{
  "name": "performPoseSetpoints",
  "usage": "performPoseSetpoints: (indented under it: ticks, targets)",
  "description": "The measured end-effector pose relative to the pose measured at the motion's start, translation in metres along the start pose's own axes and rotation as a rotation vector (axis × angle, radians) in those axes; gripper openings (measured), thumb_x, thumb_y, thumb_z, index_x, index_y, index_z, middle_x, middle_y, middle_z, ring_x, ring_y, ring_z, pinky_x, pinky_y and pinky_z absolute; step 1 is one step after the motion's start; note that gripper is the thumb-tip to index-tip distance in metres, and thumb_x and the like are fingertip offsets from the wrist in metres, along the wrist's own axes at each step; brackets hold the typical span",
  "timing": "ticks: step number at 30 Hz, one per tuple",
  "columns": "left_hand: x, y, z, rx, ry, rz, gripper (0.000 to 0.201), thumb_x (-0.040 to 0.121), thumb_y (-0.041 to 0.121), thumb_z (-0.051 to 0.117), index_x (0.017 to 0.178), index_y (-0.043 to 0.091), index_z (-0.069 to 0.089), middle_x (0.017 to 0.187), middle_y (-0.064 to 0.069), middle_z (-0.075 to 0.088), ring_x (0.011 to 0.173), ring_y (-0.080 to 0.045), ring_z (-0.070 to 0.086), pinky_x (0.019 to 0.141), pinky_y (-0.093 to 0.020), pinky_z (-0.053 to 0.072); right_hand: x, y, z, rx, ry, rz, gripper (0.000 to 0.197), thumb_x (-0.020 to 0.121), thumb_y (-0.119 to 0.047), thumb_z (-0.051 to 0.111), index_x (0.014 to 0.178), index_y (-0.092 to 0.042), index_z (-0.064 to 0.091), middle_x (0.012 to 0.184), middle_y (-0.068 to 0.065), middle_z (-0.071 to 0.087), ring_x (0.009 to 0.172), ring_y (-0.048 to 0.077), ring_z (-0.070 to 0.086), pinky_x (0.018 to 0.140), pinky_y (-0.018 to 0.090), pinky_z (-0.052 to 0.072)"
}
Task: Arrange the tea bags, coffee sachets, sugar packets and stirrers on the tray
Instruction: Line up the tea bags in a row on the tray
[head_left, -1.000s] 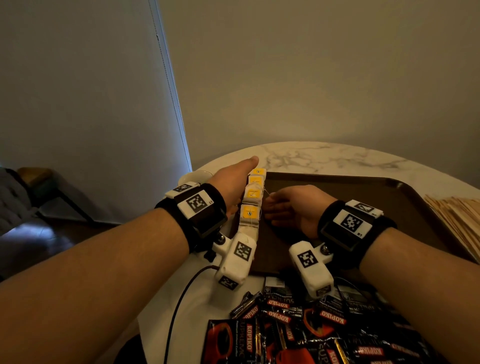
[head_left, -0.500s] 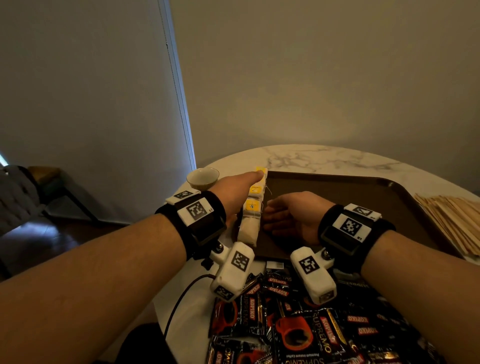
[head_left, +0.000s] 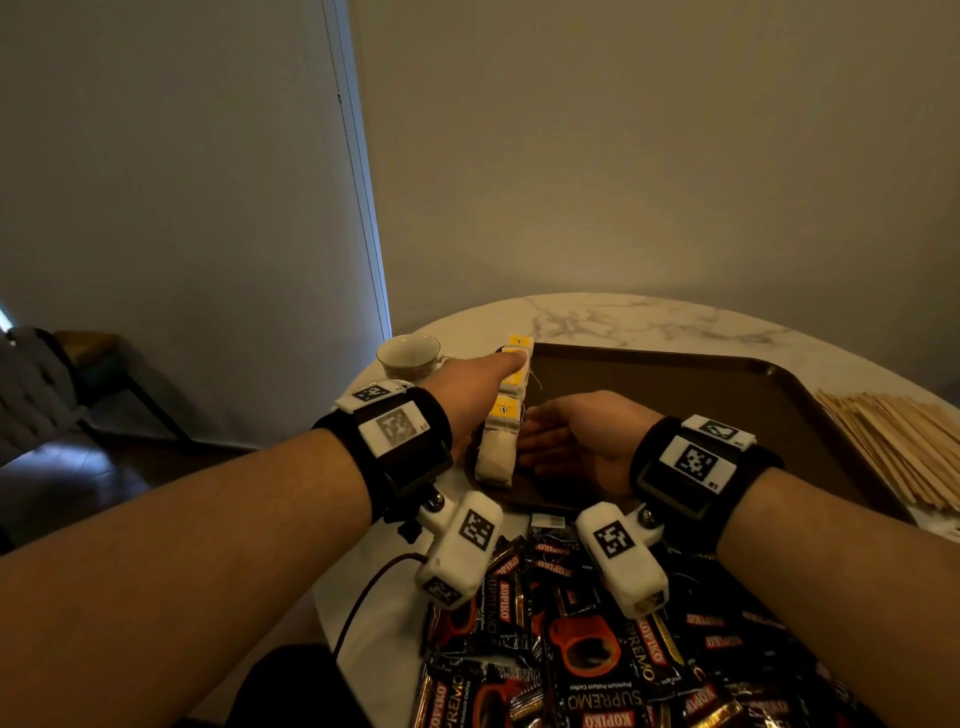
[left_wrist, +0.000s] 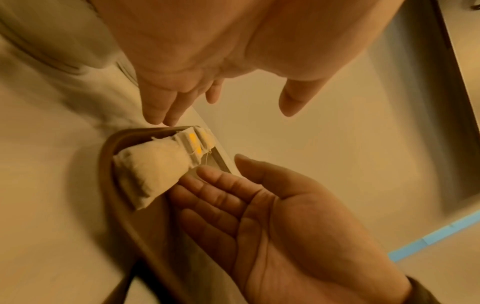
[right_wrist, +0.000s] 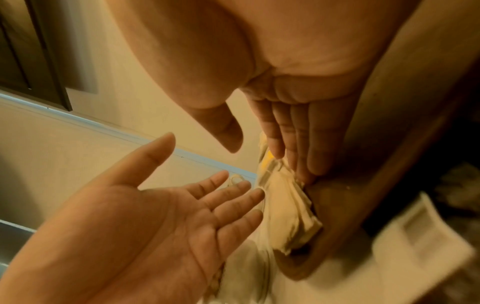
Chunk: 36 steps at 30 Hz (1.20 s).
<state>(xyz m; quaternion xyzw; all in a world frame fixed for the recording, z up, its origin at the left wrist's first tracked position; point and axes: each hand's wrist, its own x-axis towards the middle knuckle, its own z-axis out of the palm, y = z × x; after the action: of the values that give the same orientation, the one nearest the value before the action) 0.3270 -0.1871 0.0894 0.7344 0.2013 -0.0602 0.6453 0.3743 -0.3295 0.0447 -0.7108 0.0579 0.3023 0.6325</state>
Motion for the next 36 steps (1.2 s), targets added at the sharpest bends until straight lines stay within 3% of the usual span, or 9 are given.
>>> performPoseSetpoints:
  ticks: [2, 4, 8, 15, 19, 24, 26, 32, 36]
  targets:
    - [0.008, 0.006, -0.002, 0.023, 0.049, 0.039, 0.025, 0.102, 0.045, 0.058, 0.115, 0.023, 0.059, 0.096, 0.005, 0.057, 0.082, -0.016, 0.057, 0.084, -0.032, 0.048, 0.006, -0.006, -0.004, 0.02, 0.045, -0.031, 0.027, 0.101, -0.027, 0.061, 0.113, -0.004, 0.069, 0.111, 0.017, 0.074, 0.106, 0.032, 0.071, 0.099, 0.046, 0.055]
    - [0.022, 0.014, -0.002, 0.031, 0.078, 0.072, 0.053, 0.1, 0.052, 0.057, 0.142, 0.019, 0.054, 0.126, -0.007, 0.059, 0.111, -0.027, 0.057, 0.107, -0.041, 0.044, 0.016, -0.016, -0.009, 0.077, 0.111, -0.054, 0.032, 0.1, -0.033, 0.061, 0.115, -0.006, 0.067, 0.115, 0.016, 0.071, 0.106, 0.032, 0.069, 0.096, 0.046, 0.055]
    - [0.049, 0.028, 0.004, -0.015, 0.113, 0.066, 0.079, 0.094, 0.065, 0.057, 0.157, 0.02, 0.038, 0.158, -0.011, 0.044, 0.14, -0.034, 0.046, 0.117, -0.048, 0.038, 0.042, -0.033, -0.015, 0.182, 0.189, -0.085, 0.045, 0.099, -0.045, 0.059, 0.119, -0.006, 0.064, 0.117, 0.014, 0.068, 0.106, 0.031, 0.067, 0.088, 0.045, 0.057]
    - [0.092, 0.035, 0.016, -0.009, 0.146, 0.036, 0.085, 0.09, 0.072, 0.056, 0.156, 0.02, 0.04, 0.156, -0.01, 0.044, 0.132, -0.034, 0.053, 0.111, -0.048, 0.045, 0.075, -0.045, -0.013, 0.22, 0.189, -0.117, 0.045, 0.102, -0.047, 0.053, 0.113, -0.005, 0.065, 0.112, 0.015, 0.07, 0.102, 0.031, 0.069, 0.087, 0.045, 0.058]
    - [0.115, 0.033, 0.018, -0.013, 0.103, 0.016, 0.106, 0.069, 0.08, 0.055, 0.156, 0.023, 0.038, 0.156, -0.014, 0.044, 0.133, -0.037, 0.052, 0.111, -0.05, 0.044, 0.088, -0.045, -0.012, 0.199, 0.152, -0.1, 0.047, 0.102, -0.048, 0.053, 0.115, -0.004, 0.065, 0.112, 0.016, 0.073, 0.1, 0.03, 0.072, 0.09, 0.044, 0.058]
    - [0.133, 0.037, 0.015, 0.001, 0.1, 0.032, 0.079, 0.093, 0.069, 0.054, 0.154, 0.02, 0.041, 0.147, -0.016, 0.051, 0.121, -0.033, 0.056, 0.108, -0.045, 0.046, 0.101, -0.054, -0.02, 0.176, 0.204, -0.125, 0.044, 0.102, -0.046, 0.054, 0.108, -0.004, 0.066, 0.103, 0.014, 0.071, 0.101, 0.03, 0.069, 0.097, 0.048, 0.054]
    - [0.139, 0.04, 0.015, -0.001, 0.094, 0.033, 0.076, 0.096, 0.066, 0.053, 0.155, 0.02, 0.04, 0.15, -0.015, 0.05, 0.129, -0.033, 0.053, 0.106, -0.043, 0.044, 0.106, -0.058, -0.022, 0.2, 0.218, -0.141, 0.042, 0.101, -0.046, 0.056, 0.11, -0.006, 0.065, 0.104, 0.013, 0.072, 0.101, 0.029, 0.069, 0.097, 0.048, 0.054]
    - [0.154, 0.041, 0.017, -0.025, 0.082, 0.038, 0.081, 0.089, 0.071, 0.057, 0.154, 0.024, 0.041, 0.148, -0.014, 0.05, 0.124, -0.032, 0.055, 0.104, -0.043, 0.045, 0.123, -0.062, -0.023, 0.211, 0.179, -0.138, 0.048, 0.099, -0.049, 0.057, 0.113, -0.004, 0.065, 0.113, 0.015, 0.072, 0.105, 0.031, 0.07, 0.097, 0.048, 0.054]
    - [0.164, 0.042, 0.019, -0.013, 0.069, 0.05, 0.092, 0.082, 0.076, 0.056, 0.156, 0.025, 0.037, 0.154, -0.015, 0.045, 0.135, -0.034, 0.05, 0.114, -0.051, 0.04, 0.134, -0.068, -0.029, 0.221, 0.219, -0.162, 0.049, 0.099, -0.048, 0.058, 0.123, -0.005, 0.061, 0.116, 0.013, 0.069, 0.107, 0.03, 0.068, 0.1, 0.049, 0.053]
